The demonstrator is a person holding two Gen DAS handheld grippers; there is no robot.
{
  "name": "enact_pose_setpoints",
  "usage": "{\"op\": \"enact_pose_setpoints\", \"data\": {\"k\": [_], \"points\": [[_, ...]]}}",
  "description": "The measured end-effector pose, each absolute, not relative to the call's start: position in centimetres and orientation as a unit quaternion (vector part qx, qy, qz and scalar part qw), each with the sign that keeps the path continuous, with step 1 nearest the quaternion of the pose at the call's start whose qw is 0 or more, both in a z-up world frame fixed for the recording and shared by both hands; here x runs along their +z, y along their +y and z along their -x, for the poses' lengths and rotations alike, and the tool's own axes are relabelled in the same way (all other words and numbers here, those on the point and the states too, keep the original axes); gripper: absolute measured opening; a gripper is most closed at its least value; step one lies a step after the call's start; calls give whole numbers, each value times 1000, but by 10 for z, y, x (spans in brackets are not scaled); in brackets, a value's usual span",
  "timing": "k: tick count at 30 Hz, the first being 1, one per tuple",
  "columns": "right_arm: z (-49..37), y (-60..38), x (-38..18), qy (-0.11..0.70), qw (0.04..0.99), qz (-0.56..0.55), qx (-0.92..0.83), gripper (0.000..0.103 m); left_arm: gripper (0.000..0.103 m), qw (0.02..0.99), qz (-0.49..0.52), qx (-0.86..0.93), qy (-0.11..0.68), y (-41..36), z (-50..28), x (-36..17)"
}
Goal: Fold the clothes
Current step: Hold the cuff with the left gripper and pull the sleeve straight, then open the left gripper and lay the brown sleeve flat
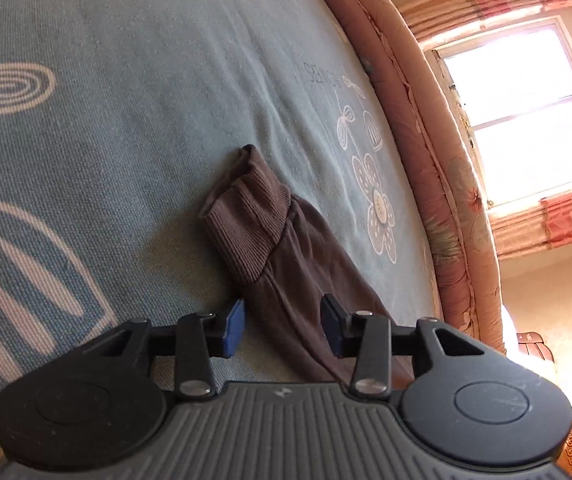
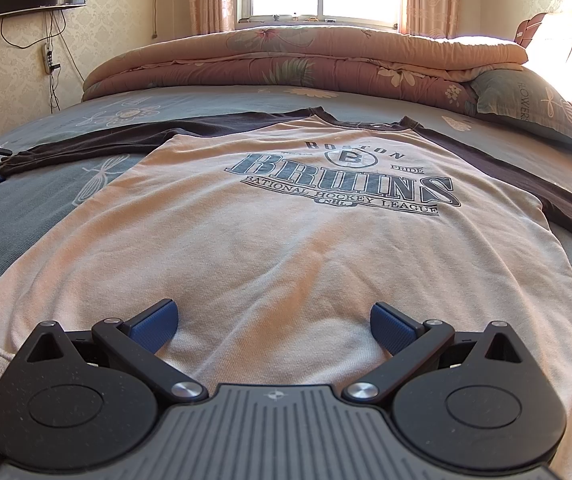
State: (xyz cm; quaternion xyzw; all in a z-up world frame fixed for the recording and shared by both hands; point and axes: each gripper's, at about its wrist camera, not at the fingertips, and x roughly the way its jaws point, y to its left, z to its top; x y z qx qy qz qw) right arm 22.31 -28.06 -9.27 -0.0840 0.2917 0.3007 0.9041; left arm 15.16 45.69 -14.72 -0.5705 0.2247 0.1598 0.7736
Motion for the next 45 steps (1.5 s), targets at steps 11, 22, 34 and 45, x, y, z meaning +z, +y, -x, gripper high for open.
{"op": "enact_pose_setpoints", "data": {"k": [11, 22, 34, 45], "points": [[-223, -281, -92, 292, 904, 83, 301, 103, 19, 775, 568, 189, 201, 460, -151, -154], [-223, -280, -92, 291, 904, 84, 302, 103, 12, 804, 498, 232, 229, 462, -142, -128], [-222, -281, -92, 291, 904, 85, 301, 103, 29, 822, 456, 216, 265, 464, -119, -93], [-223, -224, -21, 291, 877, 203, 325, 103, 73, 881, 292, 34, 371, 352, -255, -41]]}}
